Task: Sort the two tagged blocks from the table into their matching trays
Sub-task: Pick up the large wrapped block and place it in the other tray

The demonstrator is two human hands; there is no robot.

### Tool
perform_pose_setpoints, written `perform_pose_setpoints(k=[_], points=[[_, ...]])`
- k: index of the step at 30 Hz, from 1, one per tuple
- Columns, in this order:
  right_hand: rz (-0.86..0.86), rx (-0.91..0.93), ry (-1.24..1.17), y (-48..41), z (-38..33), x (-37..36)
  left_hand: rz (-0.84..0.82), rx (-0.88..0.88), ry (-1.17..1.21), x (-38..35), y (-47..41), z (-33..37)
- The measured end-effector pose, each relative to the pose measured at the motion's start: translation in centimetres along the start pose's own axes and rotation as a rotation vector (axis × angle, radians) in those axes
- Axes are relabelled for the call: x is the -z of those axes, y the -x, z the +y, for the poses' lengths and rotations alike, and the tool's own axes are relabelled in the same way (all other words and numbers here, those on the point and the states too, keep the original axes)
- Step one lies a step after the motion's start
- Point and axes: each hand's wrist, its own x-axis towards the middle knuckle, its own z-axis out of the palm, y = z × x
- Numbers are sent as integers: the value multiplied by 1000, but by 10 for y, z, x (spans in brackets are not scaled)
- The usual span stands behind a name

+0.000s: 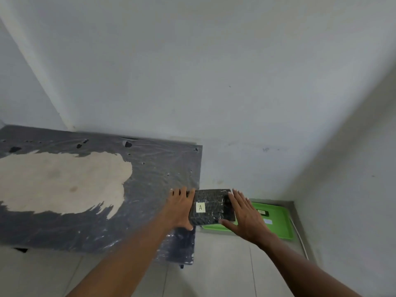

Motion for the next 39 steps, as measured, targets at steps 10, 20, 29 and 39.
perform_pose_setpoints(k=[10,20,29,39], points=[[12,-176,-127,44,151,9,-2,-28,-32,-5,-88,139],[-107,-223,-203,64,263,-50,-169,52,13,-62,-139,231],[-133,-210,-186,20,330,-152,-207,-2,24,-170,-228,226],[-88,-208,-177,-71,403,-363,-82,-65,-25,-377,-343,183]])
